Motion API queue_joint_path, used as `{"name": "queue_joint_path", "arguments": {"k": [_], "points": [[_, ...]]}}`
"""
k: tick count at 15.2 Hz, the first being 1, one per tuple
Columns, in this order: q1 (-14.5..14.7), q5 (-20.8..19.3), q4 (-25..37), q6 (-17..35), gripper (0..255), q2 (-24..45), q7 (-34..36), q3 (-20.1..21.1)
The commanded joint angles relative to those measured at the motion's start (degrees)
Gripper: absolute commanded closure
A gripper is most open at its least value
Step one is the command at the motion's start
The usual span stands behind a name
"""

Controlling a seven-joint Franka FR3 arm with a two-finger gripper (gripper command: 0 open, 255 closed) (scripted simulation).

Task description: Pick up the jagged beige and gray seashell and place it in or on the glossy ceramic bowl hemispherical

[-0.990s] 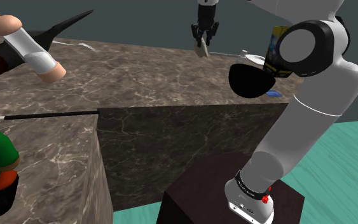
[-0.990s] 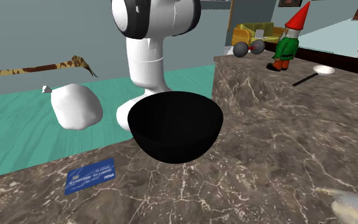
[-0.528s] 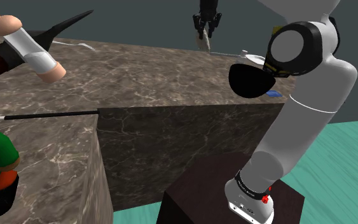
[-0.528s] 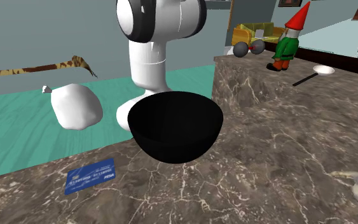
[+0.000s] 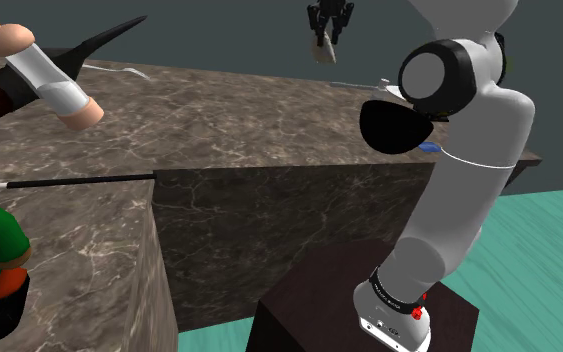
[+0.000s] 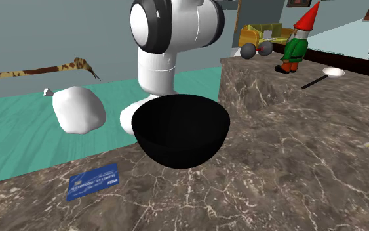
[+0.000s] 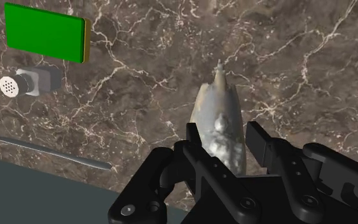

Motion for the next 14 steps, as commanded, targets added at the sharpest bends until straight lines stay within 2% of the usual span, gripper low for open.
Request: {"name": "queue_joint_path", "arguments": {"k": [1, 3, 4, 5, 7, 10, 14], "points": [[-0.2, 0.1, 6.2, -3.3, 255, 2.8, -0.8, -0.2], [-0.7, 0.3, 14.9, -7.7, 255, 7.0, -1.9, -0.4], [-0.7, 0.3, 16.3, -8.4, 255, 7.7, -2.0, -0.4], [-0.1, -0.2, 6.4, -4.8, 255, 1.5, -1.2, -0.2], [0.6, -0.9, -5.1, -1.5, 255, -6.5, -0.3, -0.1], [1.1, -1.9, -16.6, 0.9, 255, -15.7, 0.6, 0.2], [1.3, -2.9, -27.6, 1.8, 255, -25.7, 1.2, 0.7]]}}
